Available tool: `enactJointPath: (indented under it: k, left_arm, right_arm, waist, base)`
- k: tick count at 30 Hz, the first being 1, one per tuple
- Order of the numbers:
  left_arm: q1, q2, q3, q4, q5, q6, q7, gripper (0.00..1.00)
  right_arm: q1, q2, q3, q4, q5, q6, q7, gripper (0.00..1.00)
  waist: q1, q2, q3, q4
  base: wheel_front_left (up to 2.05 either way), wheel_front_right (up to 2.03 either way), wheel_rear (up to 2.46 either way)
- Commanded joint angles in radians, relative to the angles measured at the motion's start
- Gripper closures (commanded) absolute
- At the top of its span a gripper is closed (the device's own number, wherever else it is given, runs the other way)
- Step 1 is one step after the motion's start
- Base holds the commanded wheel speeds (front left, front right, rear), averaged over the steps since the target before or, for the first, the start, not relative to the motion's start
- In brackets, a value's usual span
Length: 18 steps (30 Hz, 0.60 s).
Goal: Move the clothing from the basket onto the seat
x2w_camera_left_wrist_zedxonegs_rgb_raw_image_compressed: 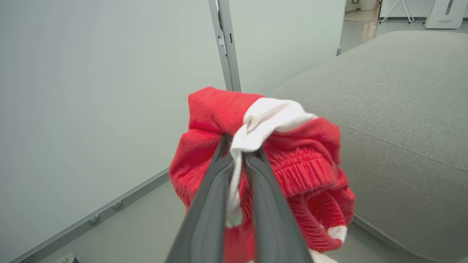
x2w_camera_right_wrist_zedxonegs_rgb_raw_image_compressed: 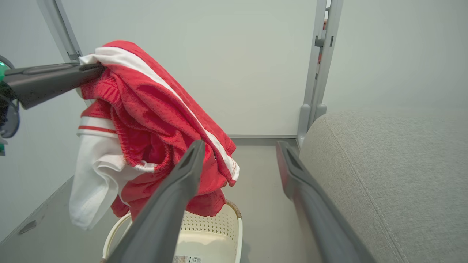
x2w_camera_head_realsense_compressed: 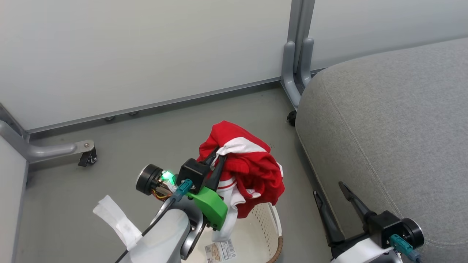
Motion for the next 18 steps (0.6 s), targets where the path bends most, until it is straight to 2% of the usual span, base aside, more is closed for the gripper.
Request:
enactJointPath:
  k: [1,10,18]
  left_arm:
    - [0.014,-0.006,0.001,-0.014,0.013,-0.007,-0.006,1.00]
    - [-0.034,-0.040,-0.021,-0.085,0.007,-0.033,-0.006,1.00]
    - [-0.068,-0.068,-0.072,-0.161,-0.009,-0.046,0.023,1.00]
  right_arm:
    - [0.009,-0.003,0.010,0.004,-0.018,-0.001,-0.005,0.00]
    - [-0.096,-0.004,0.129,0.030,-0.070,-0.001,-0.005,0.00]
    - [-0.178,-0.003,0.161,0.053,-0.108,-0.001,-0.005,0.00]
  waist:
    - [0.0001,0.0076,-0.005,0.003]
    - [0.0001,0.0076,0.004,0.004]
    - [0.0001,0.0076,0.018,0.014]
  base:
    - [0.00,0.00,0.00]
    - [0.00,0.00,0.00]
    - [0.00,0.00,0.00]
